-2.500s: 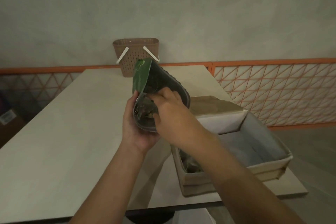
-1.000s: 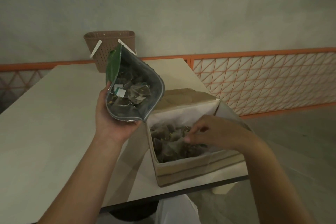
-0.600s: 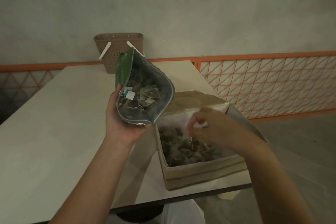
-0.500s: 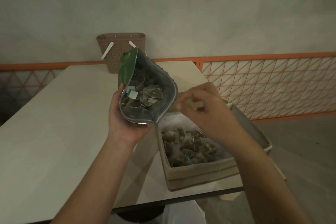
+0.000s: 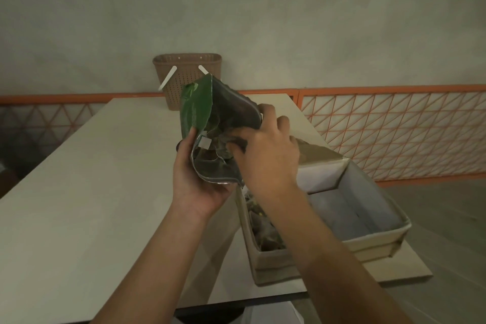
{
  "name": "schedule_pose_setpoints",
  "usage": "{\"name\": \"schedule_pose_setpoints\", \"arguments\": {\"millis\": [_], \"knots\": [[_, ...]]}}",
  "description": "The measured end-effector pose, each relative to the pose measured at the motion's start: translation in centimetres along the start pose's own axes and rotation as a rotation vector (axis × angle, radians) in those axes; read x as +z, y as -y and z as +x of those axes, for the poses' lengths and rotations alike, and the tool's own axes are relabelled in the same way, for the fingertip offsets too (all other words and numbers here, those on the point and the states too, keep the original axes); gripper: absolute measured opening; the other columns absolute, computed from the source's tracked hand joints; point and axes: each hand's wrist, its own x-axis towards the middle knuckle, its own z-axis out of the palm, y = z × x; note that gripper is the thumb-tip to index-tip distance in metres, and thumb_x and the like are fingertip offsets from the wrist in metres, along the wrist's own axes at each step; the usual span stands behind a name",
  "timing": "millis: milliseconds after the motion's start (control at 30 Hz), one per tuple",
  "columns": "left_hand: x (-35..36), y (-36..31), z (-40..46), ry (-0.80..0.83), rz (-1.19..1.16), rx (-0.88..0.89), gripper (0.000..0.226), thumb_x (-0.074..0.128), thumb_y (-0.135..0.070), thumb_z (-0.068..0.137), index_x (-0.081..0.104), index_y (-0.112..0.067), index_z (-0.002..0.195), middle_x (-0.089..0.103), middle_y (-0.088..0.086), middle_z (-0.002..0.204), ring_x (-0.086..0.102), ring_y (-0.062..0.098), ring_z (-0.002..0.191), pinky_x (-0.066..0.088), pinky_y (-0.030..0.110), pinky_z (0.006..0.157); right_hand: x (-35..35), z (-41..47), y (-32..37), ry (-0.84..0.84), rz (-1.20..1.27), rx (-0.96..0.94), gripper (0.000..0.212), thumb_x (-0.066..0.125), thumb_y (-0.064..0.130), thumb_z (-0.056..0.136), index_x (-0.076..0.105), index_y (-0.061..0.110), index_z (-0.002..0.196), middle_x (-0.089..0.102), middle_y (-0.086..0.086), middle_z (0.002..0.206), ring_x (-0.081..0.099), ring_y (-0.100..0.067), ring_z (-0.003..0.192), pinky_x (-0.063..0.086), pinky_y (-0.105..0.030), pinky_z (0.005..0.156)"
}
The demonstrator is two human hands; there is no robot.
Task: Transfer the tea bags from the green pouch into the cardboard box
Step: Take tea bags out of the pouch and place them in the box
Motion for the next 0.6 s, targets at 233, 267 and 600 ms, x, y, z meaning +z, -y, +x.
{"name": "schedule_pose_setpoints", "arguments": {"millis": [233,267,600], "knots": [[0.4,0.0,-0.3,0.051,-0.013,-0.019,0.053,0.052,-0.053,0.095,0.082,-0.009,0.093,0.074,0.013,0.107,0.075,0.028,0.084,0.062,0.036,0.070,0.0,0.3,-1.2,-0.146,0.337,0.001,0.009,0.072,0.034,0.083,0.076,0.028,0.087,0.056,-0.003,0.117,0.052,-0.023,0.105,0.051,-0.035,0.073],[0.4,0.0,-0.2,0.053,-0.023,-0.024,0.053,0.053,-0.053,0.095,0.081,-0.008,0.097,0.073,0.015,0.111,0.074,0.030,0.088,0.062,0.038,0.071,-0.4,0.3,-1.6,-0.151,0.444,0.008,0.009,0.072,0.032,0.083,0.076,0.026,0.088,0.057,-0.002,0.116,0.052,-0.021,0.106,0.050,-0.031,0.076],[-0.2,-0.3,0.4,0.043,-0.038,-0.009,0.048,0.051,-0.052,0.096,0.077,-0.013,0.108,0.073,0.012,0.118,0.074,0.034,0.096,0.063,0.043,0.078,-5.1,-1.9,-7.5,0.013,1.008,0.338,0.012,0.070,0.023,0.087,0.062,0.016,0.083,0.071,-0.003,0.079,0.069,-0.019,0.073,0.057,-0.029,0.066]]}}
